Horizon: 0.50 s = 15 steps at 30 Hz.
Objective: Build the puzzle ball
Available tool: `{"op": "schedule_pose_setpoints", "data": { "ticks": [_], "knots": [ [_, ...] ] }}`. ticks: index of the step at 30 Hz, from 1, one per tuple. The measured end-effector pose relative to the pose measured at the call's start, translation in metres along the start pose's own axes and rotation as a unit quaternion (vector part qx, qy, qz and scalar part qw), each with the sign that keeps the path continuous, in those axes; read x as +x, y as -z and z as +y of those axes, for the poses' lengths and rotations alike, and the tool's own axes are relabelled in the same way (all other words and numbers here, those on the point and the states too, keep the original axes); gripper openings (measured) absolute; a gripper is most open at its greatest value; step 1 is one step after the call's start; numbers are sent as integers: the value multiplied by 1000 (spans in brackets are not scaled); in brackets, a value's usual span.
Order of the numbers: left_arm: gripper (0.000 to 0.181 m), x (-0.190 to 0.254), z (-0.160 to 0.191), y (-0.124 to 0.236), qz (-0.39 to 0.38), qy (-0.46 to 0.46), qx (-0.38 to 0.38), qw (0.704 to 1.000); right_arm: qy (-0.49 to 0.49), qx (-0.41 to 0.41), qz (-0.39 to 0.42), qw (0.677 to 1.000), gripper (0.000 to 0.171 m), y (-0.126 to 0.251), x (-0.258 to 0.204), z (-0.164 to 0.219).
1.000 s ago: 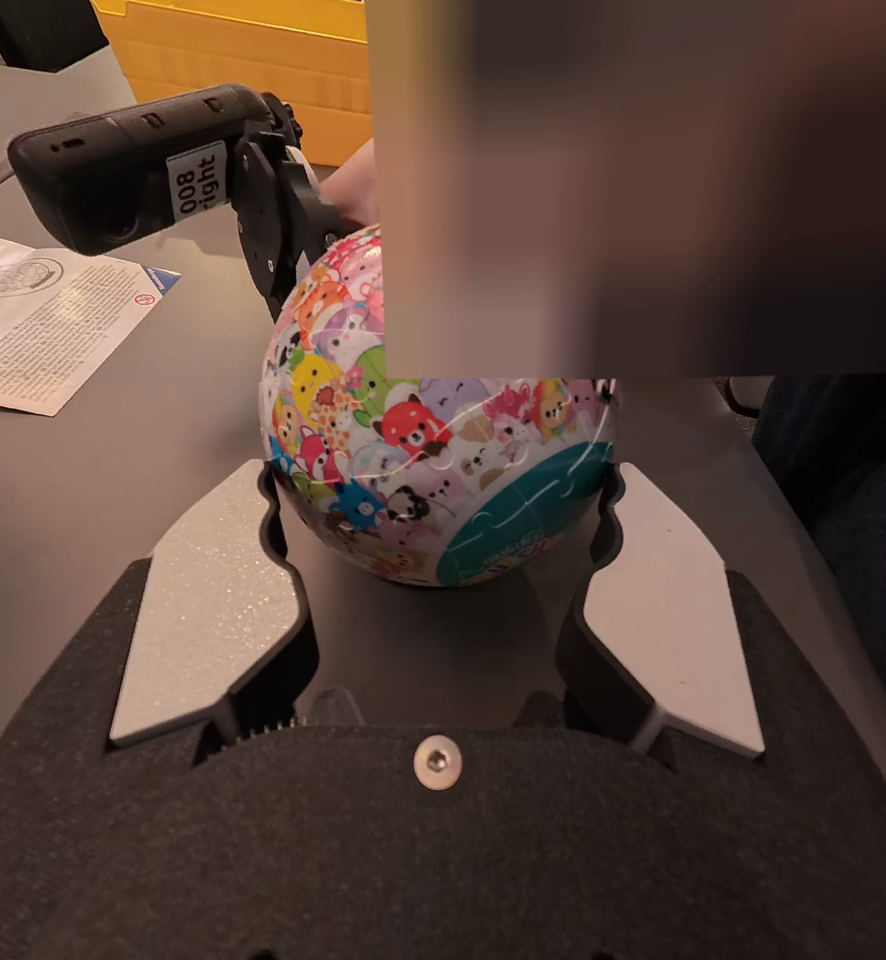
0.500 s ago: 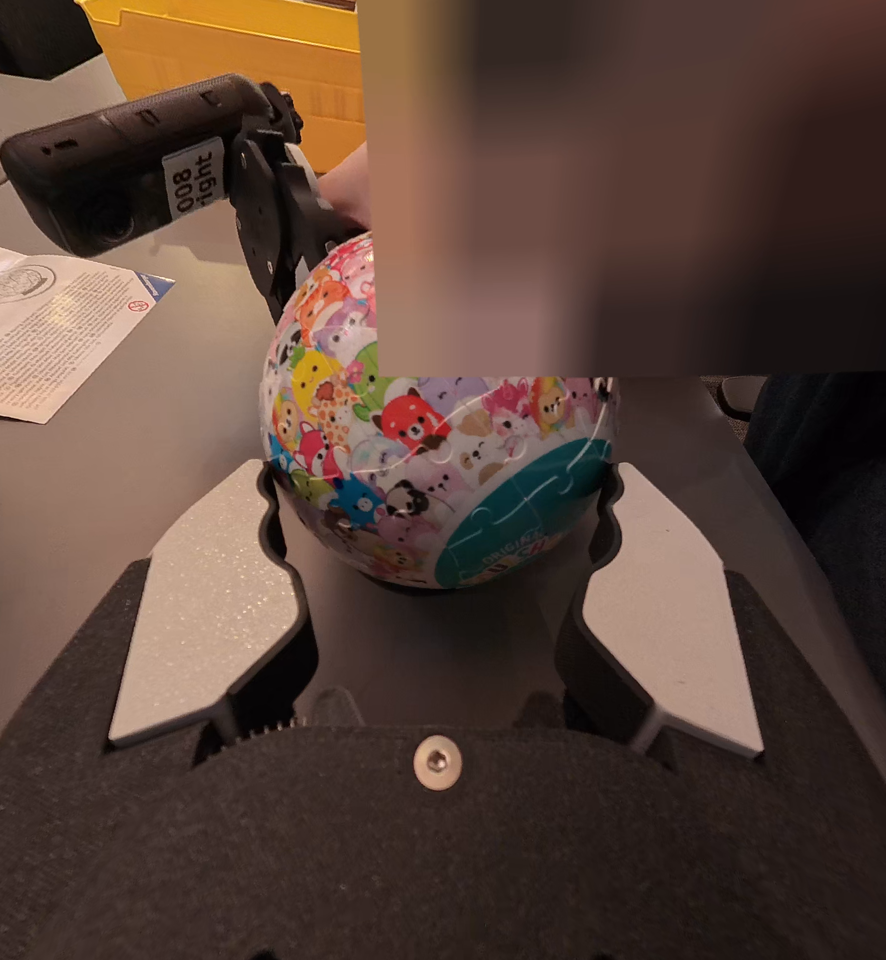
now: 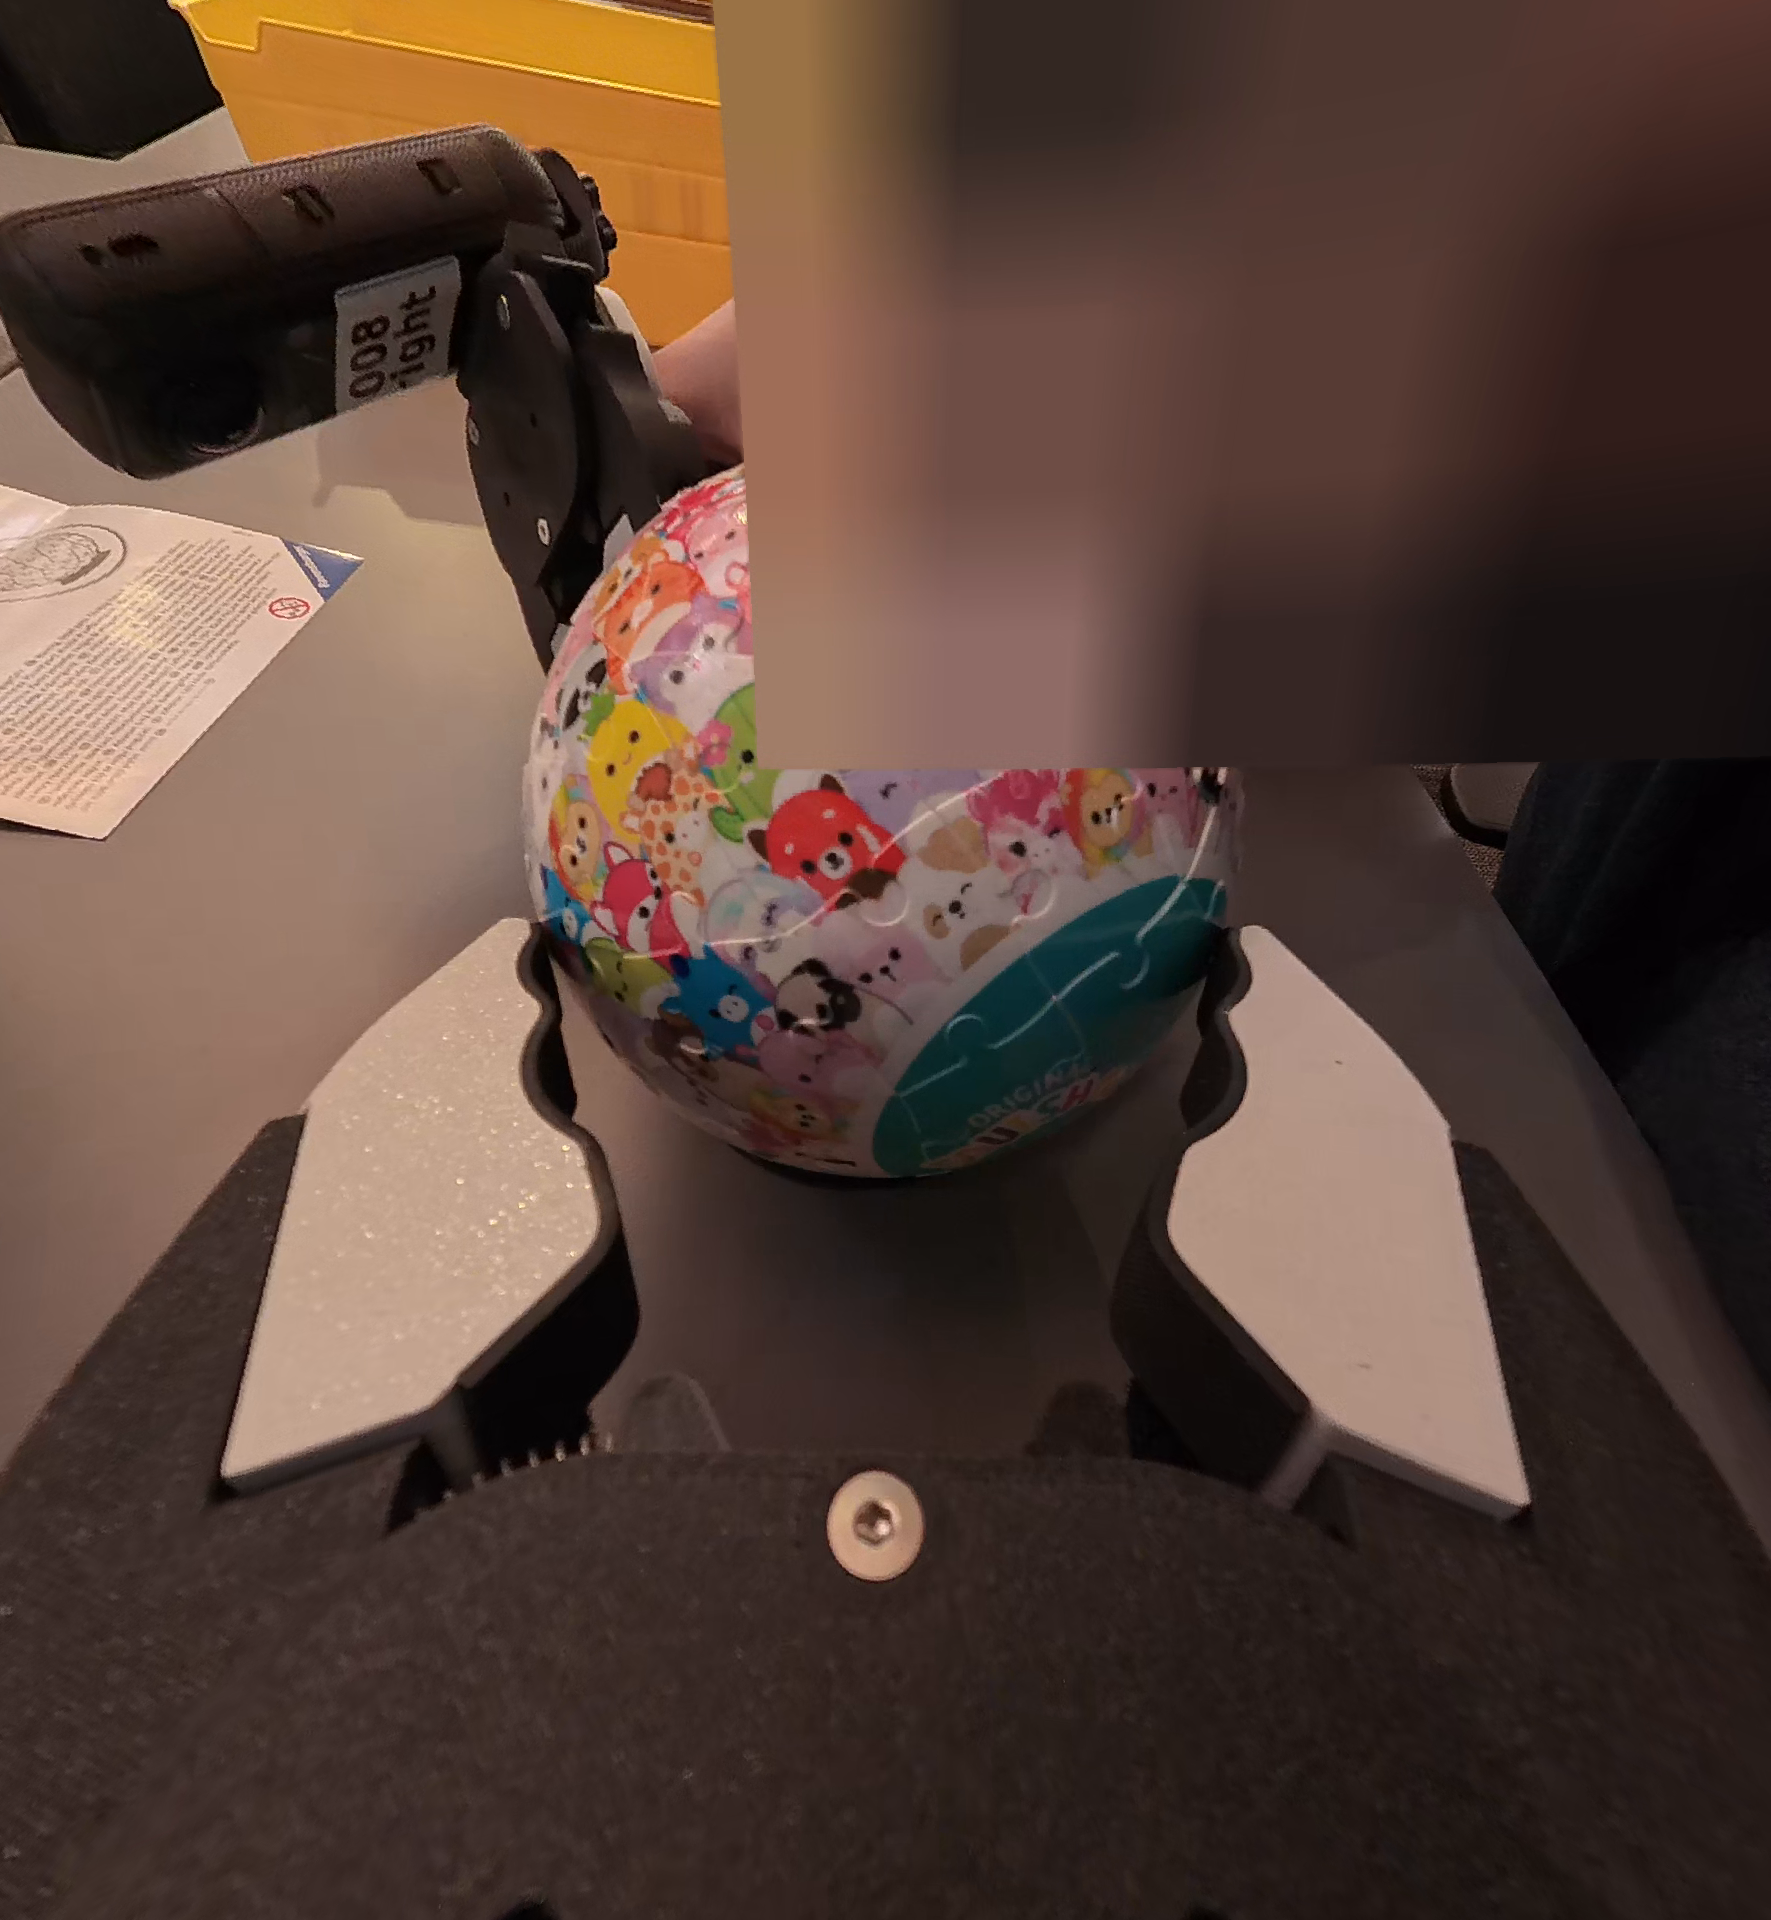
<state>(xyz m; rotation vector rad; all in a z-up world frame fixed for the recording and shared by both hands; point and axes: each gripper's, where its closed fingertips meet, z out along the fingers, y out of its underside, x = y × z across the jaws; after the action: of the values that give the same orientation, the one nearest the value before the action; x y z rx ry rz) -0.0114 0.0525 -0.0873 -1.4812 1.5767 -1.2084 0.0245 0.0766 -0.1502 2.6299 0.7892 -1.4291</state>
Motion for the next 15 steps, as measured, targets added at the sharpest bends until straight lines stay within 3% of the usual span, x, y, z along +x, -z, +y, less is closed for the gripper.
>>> {"op": "schedule_pose_setpoints", "data": {
  "ticks": [15],
  "knots": [
    [116,-1,-1,1,-5,-2,5,1000,55,28,30,998,8,-4,-3,-12]
  ]
}}
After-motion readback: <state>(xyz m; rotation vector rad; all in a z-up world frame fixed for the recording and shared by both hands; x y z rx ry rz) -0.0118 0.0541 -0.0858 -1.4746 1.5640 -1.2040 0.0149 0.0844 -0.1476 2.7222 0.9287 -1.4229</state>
